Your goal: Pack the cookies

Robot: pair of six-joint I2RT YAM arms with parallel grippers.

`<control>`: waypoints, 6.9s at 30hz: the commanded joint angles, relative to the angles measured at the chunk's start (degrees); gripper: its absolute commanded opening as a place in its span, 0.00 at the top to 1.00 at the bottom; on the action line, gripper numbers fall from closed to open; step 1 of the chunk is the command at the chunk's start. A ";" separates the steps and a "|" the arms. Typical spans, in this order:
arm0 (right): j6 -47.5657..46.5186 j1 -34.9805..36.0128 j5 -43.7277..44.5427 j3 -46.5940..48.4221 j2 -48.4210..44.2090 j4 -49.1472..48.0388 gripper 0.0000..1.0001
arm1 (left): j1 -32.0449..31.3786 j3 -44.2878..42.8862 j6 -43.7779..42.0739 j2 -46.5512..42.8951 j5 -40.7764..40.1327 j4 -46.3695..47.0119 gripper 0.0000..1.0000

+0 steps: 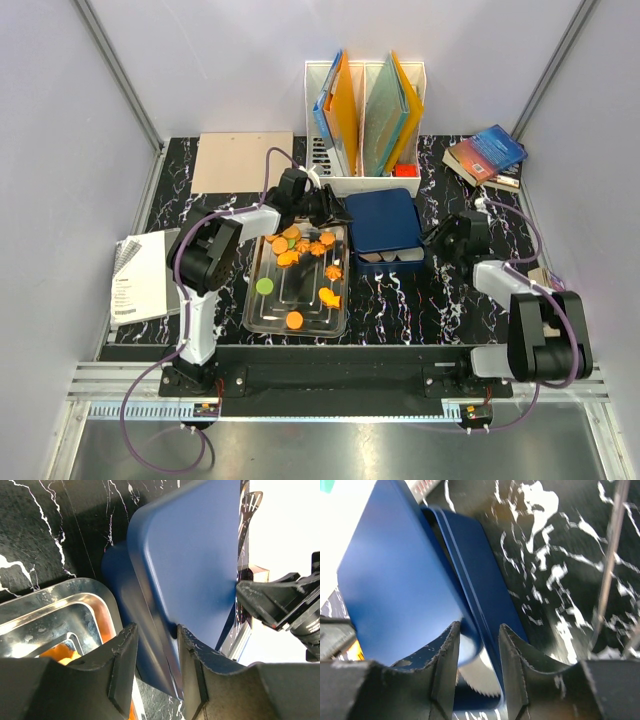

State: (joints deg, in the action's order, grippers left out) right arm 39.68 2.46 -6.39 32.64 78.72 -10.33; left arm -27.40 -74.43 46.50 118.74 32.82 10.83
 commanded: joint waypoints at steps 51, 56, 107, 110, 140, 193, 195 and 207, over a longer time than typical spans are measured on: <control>-11.64 8.79 12.46 15.52 5.31 17.79 0.41 | -3.72 -7.92 -6.51 -1.14 1.20 -9.07 0.59; -11.47 9.23 11.93 12.01 2.76 18.24 0.45 | -3.63 -7.31 -6.95 -2.54 -0.03 -9.95 0.59; -9.36 6.42 26.17 25.53 7.05 25.27 0.79 | 0.33 3.24 -2.73 -11.95 -8.38 -13.64 0.57; -9.80 6.24 26.43 28.70 10.92 25.71 0.79 | 0.33 2.89 -2.56 -11.42 -8.56 -13.91 0.57; -6.37 6.24 13.33 18.96 14.02 17.53 0.81 | -1.78 -5.11 -4.49 -3.77 -12.43 -20.85 0.57; 0.48 16.96 -20.77 8.41 20.60 -9.97 0.90 | -7.14 9.31 -3.35 -21.18 -18.76 -17.42 0.65; 0.57 16.96 -20.33 7.44 20.25 -10.15 0.90 | -6.97 8.09 -3.43 -21.01 -18.67 -17.86 0.63; 1.89 17.14 -19.80 -1.52 17.61 -13.84 0.92 | -6.79 -4.57 -0.28 -12.22 -9.98 -15.84 0.53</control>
State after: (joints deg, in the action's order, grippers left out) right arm 43.29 18.50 -27.75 36.25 94.83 -33.34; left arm -34.24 -74.11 44.16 102.72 17.54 -7.86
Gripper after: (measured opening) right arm 0.088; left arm 0.468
